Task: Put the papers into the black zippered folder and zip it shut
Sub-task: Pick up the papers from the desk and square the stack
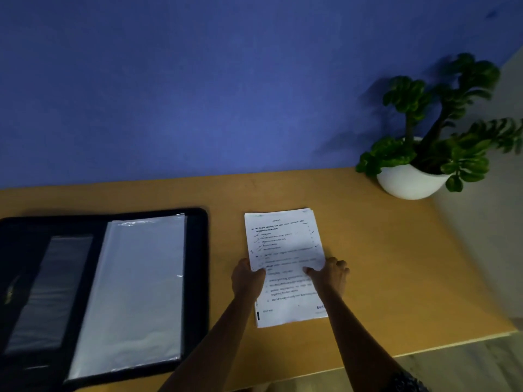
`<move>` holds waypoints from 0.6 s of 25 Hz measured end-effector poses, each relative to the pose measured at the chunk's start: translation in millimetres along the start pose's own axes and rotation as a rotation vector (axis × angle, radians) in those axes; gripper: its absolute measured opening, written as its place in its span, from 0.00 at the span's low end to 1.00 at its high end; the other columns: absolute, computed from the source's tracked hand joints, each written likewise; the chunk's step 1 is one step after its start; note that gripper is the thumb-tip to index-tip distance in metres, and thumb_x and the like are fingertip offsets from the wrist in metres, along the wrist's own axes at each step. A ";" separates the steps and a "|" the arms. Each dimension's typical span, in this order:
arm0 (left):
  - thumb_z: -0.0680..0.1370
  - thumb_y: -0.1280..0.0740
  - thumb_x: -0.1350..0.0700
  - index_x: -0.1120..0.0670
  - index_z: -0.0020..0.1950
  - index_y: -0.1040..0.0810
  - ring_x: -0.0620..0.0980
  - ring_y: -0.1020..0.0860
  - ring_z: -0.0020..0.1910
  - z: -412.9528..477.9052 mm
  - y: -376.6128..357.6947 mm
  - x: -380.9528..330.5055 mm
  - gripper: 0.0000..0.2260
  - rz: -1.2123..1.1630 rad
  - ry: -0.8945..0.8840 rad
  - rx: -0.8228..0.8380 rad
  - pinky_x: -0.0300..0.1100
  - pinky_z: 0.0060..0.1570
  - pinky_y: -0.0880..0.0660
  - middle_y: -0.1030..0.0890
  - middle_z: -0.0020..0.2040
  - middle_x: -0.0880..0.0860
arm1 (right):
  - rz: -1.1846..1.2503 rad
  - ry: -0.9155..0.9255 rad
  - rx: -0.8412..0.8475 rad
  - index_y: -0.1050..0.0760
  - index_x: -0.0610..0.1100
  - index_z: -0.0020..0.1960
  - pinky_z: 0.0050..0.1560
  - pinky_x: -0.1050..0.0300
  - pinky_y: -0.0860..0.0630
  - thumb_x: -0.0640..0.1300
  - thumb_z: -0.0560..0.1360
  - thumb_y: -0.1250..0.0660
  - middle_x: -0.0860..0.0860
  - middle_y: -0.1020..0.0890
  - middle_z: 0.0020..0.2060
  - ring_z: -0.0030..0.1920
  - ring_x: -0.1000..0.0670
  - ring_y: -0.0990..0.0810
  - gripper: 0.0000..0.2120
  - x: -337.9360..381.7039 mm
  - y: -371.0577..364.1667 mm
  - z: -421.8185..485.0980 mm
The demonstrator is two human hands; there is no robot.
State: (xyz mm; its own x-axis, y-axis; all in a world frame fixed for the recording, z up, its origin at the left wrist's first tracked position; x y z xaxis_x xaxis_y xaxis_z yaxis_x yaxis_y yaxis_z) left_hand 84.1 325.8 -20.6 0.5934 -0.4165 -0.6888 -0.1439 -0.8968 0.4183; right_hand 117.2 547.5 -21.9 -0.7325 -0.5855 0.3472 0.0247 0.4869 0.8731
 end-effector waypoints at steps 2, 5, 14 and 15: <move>0.73 0.31 0.60 0.60 0.60 0.23 0.58 0.19 0.54 1.2 -4.9 -3.5 0.16 0.009 0.022 -0.018 0.50 0.51 0.20 0.19 0.58 0.58 | -0.011 0.007 -0.002 0.33 0.34 0.66 0.63 0.45 0.28 0.54 0.66 0.23 0.38 0.28 0.62 0.63 0.39 0.31 0.38 1.8 -4.9 2.3; 0.74 0.31 0.59 0.60 0.60 0.25 0.59 0.20 0.55 6.2 -4.7 -5.3 0.16 0.045 0.059 -0.045 0.52 0.53 0.20 0.19 0.58 0.59 | 0.018 -0.016 0.042 0.33 0.33 0.66 0.65 0.44 0.31 0.54 0.65 0.22 0.37 0.26 0.62 0.63 0.38 0.30 0.39 -1.9 -6.0 13.9; 0.80 0.39 0.59 0.60 0.73 0.43 0.62 0.39 0.71 3.3 -24.3 -11.1 0.24 0.141 0.177 -0.009 0.56 0.71 0.37 0.39 0.72 0.63 | 0.225 -0.087 0.104 0.33 0.39 0.66 0.64 0.44 0.34 0.45 0.71 0.29 0.39 0.29 0.63 0.64 0.38 0.34 0.27 -6.1 -19.0 14.2; 0.81 0.41 0.59 0.60 0.73 0.44 0.62 0.39 0.71 2.7 -25.7 -11.8 0.22 0.137 0.177 -0.020 0.55 0.71 0.38 0.39 0.72 0.63 | 0.264 -0.071 0.086 0.32 0.39 0.65 0.63 0.44 0.32 0.43 0.73 0.31 0.39 0.28 0.62 0.63 0.38 0.33 0.24 -6.8 -19.4 12.2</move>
State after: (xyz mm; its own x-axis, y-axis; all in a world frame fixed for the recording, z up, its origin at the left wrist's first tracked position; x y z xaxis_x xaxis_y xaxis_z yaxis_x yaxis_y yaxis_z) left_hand 78.6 353.3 -24.8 0.6996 -0.4998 -0.5106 -0.2180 -0.8299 0.5136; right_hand 113.4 549.9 -45.4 -0.7543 -0.3858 0.5312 0.1651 0.6716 0.7223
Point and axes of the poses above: each hand's wrist, its own z-axis towards the middle knuckle, its own y-axis out of the back of the hand, x = y × z, the point moved 5 cm from there along z, towards the middle knuckle
